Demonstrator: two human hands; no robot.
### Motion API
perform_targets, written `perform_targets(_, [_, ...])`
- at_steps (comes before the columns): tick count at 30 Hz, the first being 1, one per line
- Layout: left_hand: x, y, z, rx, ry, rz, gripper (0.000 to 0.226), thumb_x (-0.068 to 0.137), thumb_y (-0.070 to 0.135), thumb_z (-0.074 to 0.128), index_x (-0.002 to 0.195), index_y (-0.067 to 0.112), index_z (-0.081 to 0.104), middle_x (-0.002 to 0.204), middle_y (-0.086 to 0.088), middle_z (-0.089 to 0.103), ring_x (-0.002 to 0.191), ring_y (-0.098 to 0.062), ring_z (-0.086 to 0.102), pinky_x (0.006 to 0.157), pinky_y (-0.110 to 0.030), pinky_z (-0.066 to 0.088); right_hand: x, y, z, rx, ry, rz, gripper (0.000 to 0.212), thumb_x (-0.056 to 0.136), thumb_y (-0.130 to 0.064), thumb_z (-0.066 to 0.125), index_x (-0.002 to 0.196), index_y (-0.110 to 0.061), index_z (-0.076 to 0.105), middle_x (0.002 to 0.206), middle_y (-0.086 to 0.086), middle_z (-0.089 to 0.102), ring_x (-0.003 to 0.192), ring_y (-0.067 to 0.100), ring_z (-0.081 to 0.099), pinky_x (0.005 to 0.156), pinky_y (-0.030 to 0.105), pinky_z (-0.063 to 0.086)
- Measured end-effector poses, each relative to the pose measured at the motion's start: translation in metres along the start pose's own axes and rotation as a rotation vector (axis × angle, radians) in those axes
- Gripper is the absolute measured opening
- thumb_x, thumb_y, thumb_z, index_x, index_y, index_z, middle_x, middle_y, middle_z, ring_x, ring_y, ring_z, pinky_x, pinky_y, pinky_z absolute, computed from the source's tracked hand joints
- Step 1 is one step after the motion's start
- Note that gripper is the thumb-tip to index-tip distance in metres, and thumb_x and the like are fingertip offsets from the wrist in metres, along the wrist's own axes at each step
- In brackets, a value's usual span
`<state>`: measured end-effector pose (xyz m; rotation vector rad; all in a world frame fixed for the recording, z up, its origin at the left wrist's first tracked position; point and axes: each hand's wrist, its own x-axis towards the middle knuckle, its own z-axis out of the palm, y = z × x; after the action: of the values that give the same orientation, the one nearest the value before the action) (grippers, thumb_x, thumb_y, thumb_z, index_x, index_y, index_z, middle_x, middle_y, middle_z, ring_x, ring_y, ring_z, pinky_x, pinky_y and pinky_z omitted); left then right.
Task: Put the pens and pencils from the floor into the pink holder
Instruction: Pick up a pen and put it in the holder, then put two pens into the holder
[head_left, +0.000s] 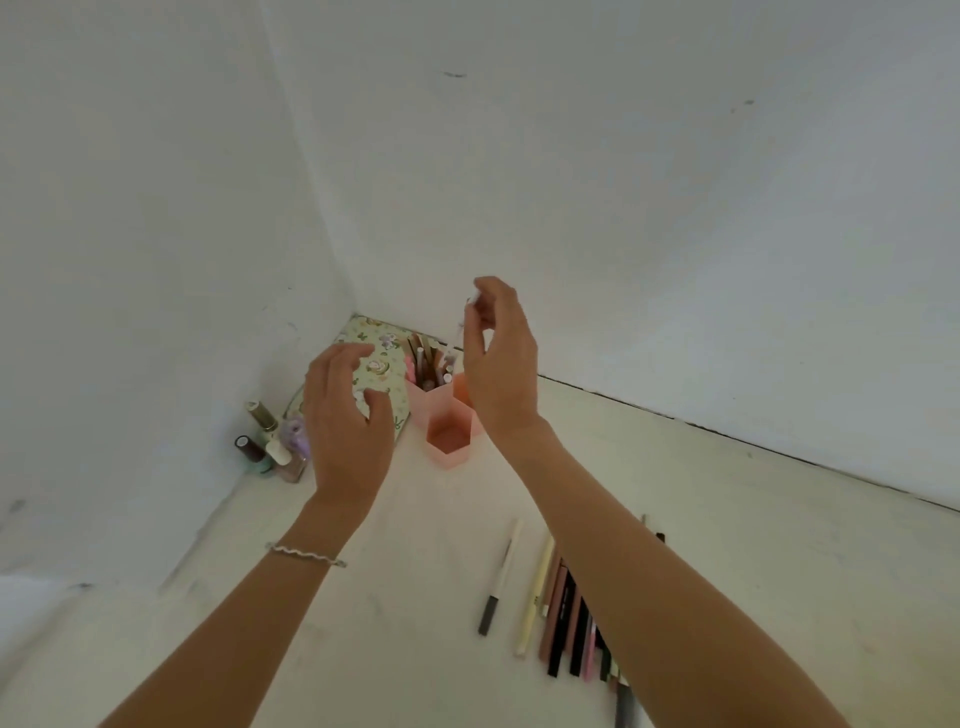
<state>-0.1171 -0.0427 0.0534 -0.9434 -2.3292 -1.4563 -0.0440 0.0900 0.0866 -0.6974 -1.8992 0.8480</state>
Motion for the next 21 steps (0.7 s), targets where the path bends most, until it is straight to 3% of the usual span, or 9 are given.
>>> perform_targets(3, [-0.01,0.003,-0.002,-0.024,-0.047,-0.005,0.043,0.077,-0.01,0.053,0.114,0.01,0.059,0.111,-0.002,0.055,0.096,-0.015,0.055,0.086,-0.01,0.04,-0.015,0.014,0.01,-0.219,-0.219,-0.072,0.022,0.095,-0.004,0.052,0.113,-0.006,0.065,0.108,0.01,0.066,0.098,0.028,0.062,0.087,0.039,0.05])
perform_targets(6, [-0.032,0.012,0.004,-0.034,-0.155,-0.041,0.034,0.081,-0.004,0.056,0.103,0.021,0.059,0.1,0.007,0.056,0.084,-0.009,0.055,0.074,-0.015,0.046,-0.027,0.021,0.002,-0.341,-0.158,-0.12,0.031,0.083,0.001,0.057,0.109,-0.008,0.071,0.116,0.01,0.065,0.108,0.028,0.058,0.097,0.037,0.039])
perform_targets(8, [-0.051,0.021,0.017,0.009,-0.353,-0.089,0.024,0.084,0.009,0.059,0.094,0.03,0.055,0.087,0.016,0.055,0.078,-0.005,0.055,0.066,-0.018,0.044,-0.026,0.024,-0.011,-0.286,-0.024,-0.043,0.039,0.078,0.003,0.053,0.112,-0.009,0.068,0.113,0.007,0.065,0.104,0.025,0.058,0.094,0.033,0.038])
perform_targets(10, [-0.077,0.029,0.034,0.135,-0.657,-0.163,0.013,0.088,0.027,0.058,0.098,0.032,0.052,0.085,0.015,0.055,0.081,-0.007,0.058,0.068,-0.02,0.04,-0.025,0.03,-0.03,-0.246,0.029,0.034,0.041,0.079,0.006,0.05,0.114,-0.011,0.065,0.111,0.003,0.065,0.1,0.02,0.057,0.093,0.031,0.039])
perform_targets(13, [-0.116,0.033,0.059,0.375,-0.99,-0.167,0.035,0.09,0.043,0.056,0.117,0.021,0.047,0.101,0.004,0.06,0.095,-0.017,0.061,0.076,-0.027,0.045,-0.027,0.042,-0.06,-0.25,0.03,0.119,0.038,0.082,0.007,0.049,0.111,-0.014,0.064,0.107,-0.003,0.064,0.093,0.009,0.051,0.091,0.031,0.042])
perform_targets(18, [-0.143,0.035,0.072,0.45,-1.059,-0.109,0.036,0.095,0.031,0.057,0.124,0.015,0.042,0.115,-0.005,0.059,0.102,-0.023,0.061,0.084,-0.033,0.049,-0.046,0.059,-0.108,-0.299,-0.007,0.236,0.031,0.085,0.004,0.048,0.103,-0.013,0.066,0.099,-0.004,0.066,0.093,0.015,0.056,0.085,0.028,0.044])
perform_targets(21, [-0.126,0.04,0.066,0.285,-0.941,-0.184,0.024,0.094,0.019,0.057,0.117,0.016,0.05,0.102,-0.004,0.063,0.09,-0.021,0.061,0.08,-0.034,0.051,-0.06,0.071,-0.121,-0.439,-0.152,0.363,0.021,0.089,-0.006,0.05,0.1,-0.01,0.068,0.09,0.001,0.068,0.088,0.02,0.059,0.081,0.032,0.048])
